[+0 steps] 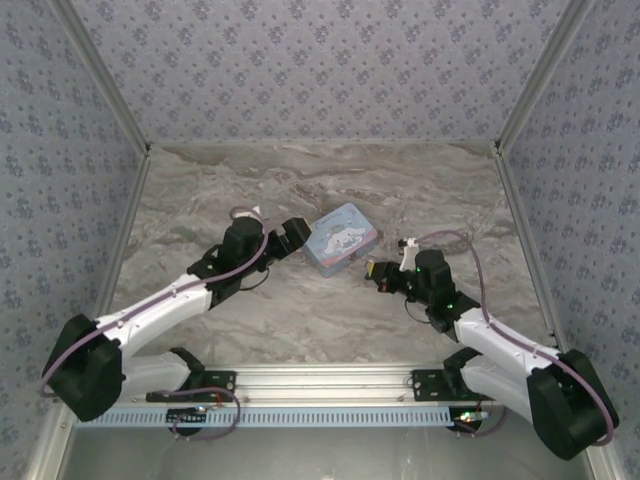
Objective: Unlock the padlock with the key
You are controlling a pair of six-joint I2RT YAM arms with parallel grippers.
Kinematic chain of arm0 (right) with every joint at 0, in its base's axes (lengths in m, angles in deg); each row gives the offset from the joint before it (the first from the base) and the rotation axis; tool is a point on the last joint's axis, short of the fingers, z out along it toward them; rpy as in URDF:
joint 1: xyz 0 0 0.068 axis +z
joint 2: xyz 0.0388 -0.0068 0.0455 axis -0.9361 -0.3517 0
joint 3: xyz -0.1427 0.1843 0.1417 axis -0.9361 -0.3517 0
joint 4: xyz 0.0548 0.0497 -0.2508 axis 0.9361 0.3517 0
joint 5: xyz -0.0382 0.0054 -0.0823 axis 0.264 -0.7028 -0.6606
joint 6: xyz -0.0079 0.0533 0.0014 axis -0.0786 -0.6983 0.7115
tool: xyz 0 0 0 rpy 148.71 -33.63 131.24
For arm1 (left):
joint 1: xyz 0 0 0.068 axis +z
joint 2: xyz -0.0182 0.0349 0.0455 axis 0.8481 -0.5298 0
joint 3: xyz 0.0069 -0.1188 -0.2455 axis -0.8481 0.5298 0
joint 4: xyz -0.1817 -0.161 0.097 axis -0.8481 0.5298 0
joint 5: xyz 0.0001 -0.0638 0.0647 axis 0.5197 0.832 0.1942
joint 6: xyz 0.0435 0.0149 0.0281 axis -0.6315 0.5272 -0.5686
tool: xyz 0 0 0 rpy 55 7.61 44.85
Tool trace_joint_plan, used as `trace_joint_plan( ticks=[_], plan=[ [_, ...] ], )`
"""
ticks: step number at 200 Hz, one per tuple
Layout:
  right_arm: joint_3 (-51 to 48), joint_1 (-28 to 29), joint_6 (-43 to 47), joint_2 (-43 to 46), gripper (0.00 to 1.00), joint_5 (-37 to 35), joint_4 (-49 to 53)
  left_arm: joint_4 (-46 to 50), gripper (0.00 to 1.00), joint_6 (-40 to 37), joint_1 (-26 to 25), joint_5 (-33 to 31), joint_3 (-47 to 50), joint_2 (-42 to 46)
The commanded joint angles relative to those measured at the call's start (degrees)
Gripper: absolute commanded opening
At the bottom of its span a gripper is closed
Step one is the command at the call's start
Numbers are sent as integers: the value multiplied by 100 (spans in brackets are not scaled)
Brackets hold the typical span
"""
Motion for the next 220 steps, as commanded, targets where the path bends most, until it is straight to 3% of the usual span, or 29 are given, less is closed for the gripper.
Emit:
trace_joint_plan(
  ticks=[1, 59, 93, 220],
  plan=[
    [385, 282, 292, 211, 2, 409, 1223, 357, 99, -245, -12, -421, 58, 291],
    [1312, 1248, 221, -438, 2, 158, 2849, 599, 100, -319, -10, -551, 33, 392],
    [1639, 1615, 109, -1077, 2, -55, 3075, 674, 99, -319, -3, -568, 11, 405],
    [1746, 1712, -302, -2183, 2, -266, 3153, 723, 100, -319, 21, -538, 15, 417]
  ],
)
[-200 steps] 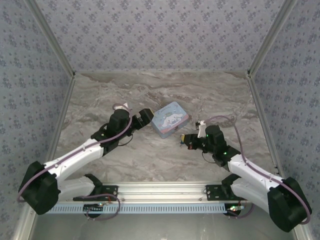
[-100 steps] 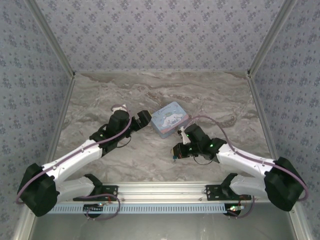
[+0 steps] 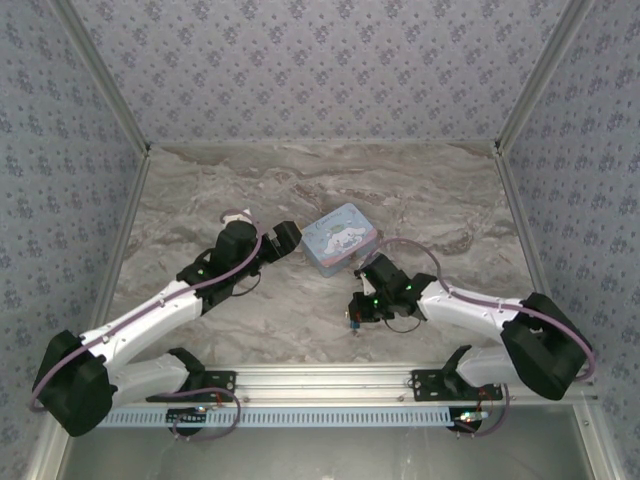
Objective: Unlock the padlock with the key
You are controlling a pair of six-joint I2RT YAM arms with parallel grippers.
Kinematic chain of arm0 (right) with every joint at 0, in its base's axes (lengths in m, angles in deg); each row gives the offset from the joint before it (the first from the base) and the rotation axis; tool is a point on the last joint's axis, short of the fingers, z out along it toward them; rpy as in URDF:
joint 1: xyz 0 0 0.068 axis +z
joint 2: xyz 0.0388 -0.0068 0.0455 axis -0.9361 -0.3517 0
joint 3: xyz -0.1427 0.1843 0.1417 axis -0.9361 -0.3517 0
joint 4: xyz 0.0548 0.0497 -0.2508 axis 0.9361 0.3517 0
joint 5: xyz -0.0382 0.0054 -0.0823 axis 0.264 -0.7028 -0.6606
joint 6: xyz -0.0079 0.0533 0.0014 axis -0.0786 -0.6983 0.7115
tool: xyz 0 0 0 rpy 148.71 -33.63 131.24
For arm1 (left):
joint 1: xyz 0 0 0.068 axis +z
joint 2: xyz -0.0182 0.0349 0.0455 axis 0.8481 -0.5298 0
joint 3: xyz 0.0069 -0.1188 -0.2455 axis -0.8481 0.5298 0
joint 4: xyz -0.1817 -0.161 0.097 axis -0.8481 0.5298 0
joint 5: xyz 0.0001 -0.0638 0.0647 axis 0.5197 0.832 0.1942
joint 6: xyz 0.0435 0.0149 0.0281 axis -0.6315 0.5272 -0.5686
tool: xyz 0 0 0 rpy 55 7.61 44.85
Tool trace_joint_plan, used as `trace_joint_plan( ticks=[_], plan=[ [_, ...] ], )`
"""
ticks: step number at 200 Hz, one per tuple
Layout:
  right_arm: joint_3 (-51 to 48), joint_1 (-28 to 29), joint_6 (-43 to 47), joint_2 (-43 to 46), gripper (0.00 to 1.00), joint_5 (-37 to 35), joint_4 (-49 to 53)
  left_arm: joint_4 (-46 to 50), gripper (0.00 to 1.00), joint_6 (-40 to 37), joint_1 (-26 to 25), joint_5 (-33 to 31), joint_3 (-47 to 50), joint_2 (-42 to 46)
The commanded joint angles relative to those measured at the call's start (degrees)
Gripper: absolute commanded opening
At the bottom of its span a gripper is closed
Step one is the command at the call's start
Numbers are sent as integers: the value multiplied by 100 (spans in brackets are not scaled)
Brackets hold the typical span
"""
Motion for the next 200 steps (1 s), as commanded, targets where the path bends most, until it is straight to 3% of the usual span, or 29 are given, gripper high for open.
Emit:
trace_joint_plan(
  ticks=[1, 113, 200],
  plan=[
    [168, 25, -120, -185, 2, -133, 123, 32, 99, -61, 18, -57, -11, 10],
    [38, 97, -147, -460, 7, -673, -166, 93, 99, -48, 27, -66, 11, 47],
    [84, 157, -104, -265, 26, -873, -76, 110, 99, -29, 28, -62, 14, 43]
  ],
)
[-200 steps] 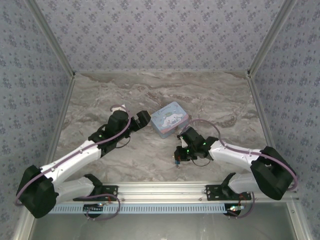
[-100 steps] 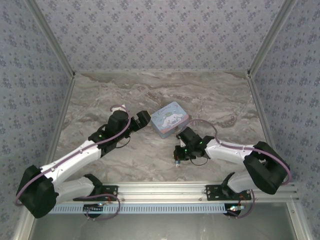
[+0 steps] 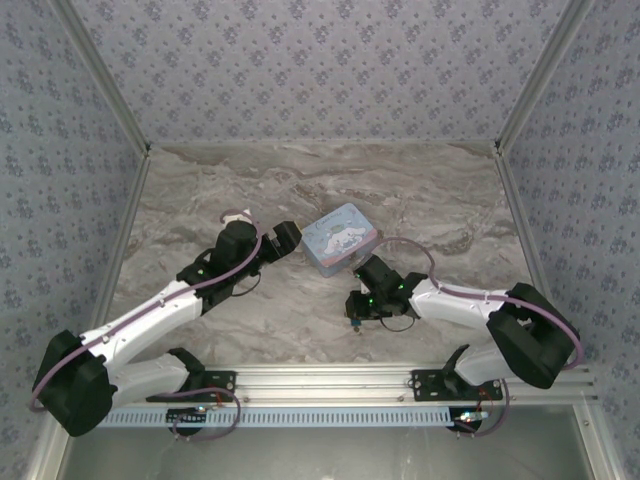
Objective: Unlock the padlock with the key
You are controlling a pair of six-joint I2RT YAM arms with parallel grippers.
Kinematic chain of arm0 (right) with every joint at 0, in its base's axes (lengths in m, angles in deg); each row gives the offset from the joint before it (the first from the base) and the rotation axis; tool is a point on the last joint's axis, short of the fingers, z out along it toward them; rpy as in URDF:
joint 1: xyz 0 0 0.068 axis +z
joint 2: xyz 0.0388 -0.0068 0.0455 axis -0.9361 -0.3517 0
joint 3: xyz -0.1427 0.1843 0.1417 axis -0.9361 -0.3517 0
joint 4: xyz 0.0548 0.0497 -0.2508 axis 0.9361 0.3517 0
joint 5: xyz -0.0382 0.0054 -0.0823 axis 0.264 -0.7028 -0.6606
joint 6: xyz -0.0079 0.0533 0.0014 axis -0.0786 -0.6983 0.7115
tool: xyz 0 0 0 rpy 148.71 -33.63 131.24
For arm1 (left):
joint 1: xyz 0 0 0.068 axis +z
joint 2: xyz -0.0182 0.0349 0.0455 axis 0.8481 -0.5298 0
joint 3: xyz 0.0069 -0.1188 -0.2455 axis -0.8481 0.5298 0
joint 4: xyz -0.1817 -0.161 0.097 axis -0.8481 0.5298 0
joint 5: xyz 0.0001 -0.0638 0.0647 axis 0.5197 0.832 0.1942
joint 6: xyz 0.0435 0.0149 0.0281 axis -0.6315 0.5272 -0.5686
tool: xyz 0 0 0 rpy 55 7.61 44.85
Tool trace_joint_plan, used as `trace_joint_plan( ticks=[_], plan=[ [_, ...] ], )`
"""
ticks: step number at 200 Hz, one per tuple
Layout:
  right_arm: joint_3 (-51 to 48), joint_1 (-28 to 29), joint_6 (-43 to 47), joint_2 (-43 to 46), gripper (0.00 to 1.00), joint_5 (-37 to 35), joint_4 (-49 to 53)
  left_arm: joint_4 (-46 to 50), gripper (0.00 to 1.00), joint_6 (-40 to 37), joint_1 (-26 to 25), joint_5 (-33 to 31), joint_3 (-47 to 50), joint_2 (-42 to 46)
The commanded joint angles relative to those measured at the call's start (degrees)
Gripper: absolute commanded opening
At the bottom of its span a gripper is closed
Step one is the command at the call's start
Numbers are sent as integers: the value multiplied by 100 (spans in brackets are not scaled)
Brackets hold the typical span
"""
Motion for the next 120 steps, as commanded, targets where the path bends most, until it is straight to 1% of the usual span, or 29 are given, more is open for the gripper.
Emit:
trace_joint_plan(
  ticks=[1, 84, 98, 104, 120],
  plan=[
    [-5, 33, 21, 131, 26, -208, 149, 104, 99, -32, 26, -63, 14, 47],
    [38, -51, 304, 1063, 38, -901, 658, 159, 99, -37, 27, -79, -9, 69],
    [45, -147, 308, 1262, 41, -1007, 772, 166, 100, -33, 26, -91, -13, 73],
    [40, -204, 520, 1358, 42, -1046, 813, 166, 99, -33, 24, -84, -13, 78],
    [17, -355, 638, 1642, 49, -1127, 882, 175, 99, -33, 25, -91, -18, 88]
  ],
)
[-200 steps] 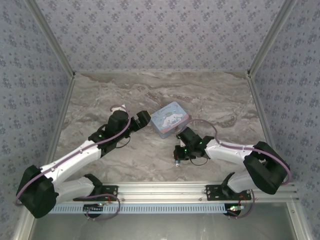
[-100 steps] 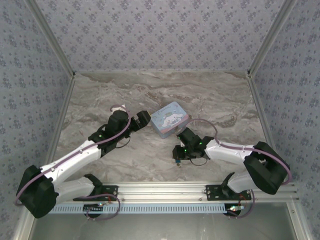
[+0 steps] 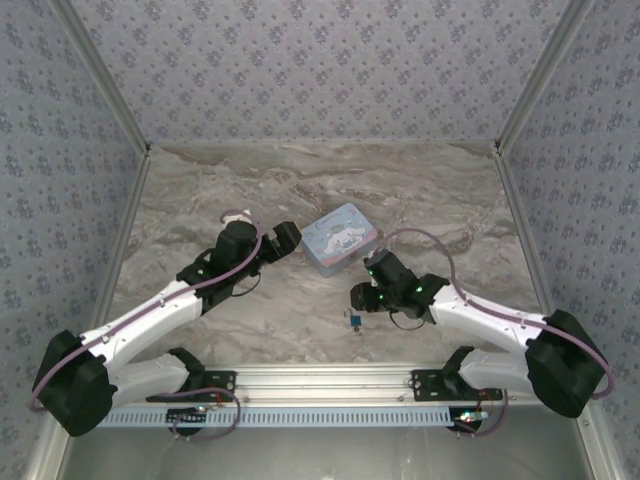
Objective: Unlock the padlock with the key
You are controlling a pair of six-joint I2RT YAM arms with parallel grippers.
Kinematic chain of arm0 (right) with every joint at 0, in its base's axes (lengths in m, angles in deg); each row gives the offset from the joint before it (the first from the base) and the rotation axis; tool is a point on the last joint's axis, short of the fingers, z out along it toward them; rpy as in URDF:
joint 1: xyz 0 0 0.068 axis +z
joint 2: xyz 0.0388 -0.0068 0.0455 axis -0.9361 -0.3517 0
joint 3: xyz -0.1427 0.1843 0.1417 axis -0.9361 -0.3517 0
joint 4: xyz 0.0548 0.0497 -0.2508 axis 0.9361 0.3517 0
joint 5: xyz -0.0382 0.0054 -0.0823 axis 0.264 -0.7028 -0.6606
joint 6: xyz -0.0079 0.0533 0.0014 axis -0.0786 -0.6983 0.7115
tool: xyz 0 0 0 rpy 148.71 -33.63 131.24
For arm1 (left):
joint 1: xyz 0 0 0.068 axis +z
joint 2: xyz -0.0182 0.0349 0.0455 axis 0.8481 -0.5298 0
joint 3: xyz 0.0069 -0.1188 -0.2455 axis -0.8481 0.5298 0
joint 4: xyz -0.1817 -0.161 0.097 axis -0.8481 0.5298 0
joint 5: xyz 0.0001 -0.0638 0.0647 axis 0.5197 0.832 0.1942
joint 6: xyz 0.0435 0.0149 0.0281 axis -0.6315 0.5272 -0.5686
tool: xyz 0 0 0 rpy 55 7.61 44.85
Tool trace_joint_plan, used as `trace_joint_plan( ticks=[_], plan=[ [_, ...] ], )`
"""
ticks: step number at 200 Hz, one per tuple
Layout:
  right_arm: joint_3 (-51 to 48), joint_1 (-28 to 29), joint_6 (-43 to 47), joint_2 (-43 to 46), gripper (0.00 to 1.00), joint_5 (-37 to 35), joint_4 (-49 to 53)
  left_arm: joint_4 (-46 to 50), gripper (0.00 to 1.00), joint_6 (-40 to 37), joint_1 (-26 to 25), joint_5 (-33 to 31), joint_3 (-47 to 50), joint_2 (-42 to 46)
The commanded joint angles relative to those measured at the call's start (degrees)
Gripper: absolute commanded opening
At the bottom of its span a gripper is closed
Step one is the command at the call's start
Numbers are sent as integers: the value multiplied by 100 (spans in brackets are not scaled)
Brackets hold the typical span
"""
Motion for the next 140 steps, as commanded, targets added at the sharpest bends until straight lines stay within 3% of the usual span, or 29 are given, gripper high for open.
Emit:
trace_joint_plan(
  ticks=[1, 47, 76, 140],
  plan=[
    [14, -196, 329, 399, 50, -342, 352, 146, 99, -33, 29, -91, -20, 87],
    [-196, -1091, 785, 1405, 75, -340, 381, 206, 99, -54, 33, -150, -18, 95],
    [-314, -1834, 1098, 1974, 100, -183, 321, 328, 99, -130, 66, -209, -82, 62],
    [-258, -3304, 2116, 2227, 100, 67, 65, 774, 99, -897, 474, -782, -294, 25]
  ],
)
